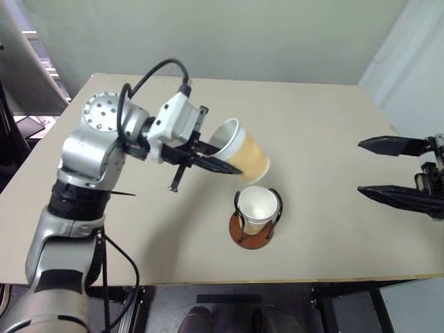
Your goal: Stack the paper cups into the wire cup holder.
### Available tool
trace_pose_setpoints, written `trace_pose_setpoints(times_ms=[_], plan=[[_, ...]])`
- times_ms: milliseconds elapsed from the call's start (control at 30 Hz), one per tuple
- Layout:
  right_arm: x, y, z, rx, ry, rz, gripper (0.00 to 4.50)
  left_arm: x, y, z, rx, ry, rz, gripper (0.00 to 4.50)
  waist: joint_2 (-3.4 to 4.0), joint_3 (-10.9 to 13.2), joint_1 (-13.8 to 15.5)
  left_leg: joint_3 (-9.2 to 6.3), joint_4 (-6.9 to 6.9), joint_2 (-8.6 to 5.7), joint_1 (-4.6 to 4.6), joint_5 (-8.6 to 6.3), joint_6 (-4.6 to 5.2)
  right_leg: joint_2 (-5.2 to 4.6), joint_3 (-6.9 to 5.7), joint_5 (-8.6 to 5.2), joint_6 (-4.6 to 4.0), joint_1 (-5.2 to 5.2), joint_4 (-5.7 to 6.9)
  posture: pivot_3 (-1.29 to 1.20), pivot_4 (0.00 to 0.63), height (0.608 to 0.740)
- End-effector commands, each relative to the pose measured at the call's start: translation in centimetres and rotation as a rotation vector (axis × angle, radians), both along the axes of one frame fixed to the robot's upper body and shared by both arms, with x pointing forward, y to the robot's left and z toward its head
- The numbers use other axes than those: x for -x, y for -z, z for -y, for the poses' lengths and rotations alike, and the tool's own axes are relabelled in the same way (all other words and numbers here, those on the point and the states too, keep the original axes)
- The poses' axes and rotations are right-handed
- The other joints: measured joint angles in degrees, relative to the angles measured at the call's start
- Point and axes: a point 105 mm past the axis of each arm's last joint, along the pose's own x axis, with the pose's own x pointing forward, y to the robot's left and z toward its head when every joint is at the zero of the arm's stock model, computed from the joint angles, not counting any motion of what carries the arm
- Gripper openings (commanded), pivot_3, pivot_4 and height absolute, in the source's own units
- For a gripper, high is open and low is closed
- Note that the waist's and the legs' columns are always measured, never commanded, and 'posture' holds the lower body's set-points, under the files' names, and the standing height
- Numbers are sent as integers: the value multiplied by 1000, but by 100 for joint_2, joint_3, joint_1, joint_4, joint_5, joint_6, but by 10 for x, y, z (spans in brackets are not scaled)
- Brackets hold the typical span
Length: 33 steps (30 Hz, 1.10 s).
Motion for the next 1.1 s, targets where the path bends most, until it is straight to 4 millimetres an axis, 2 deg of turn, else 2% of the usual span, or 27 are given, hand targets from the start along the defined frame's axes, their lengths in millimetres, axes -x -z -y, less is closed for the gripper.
trace_pose_setpoints(times_ms=[33,233,567,1100], plan=[[9,-10,-1,30,15,65,4493,6,-1,7,-35,86,31,0,0,0,7,0,2,-1,-1,-2,3,0,0,2,4,4,-6,0,150,740],[12,-9,0,57,33,80,4493,14,15,13,-134,162,46,0,0,0,13,1,17,-5,-5,-10,17,-2,0,13,24,8,-23,0,150,740],[11,-7,-1,68,51,90,4493,8,38,21,-277,231,137,0,0,0,29,0,24,-13,-3,-14,26,-5,33,13,33,14,-25,0,150,740],[11,-4,-2,73,84,99,4493,0,40,31,-305,270,197,0,1,1,25,3,64,-82,-4,-47,89,-57,119,13,111,14,-32,0,150,740]])
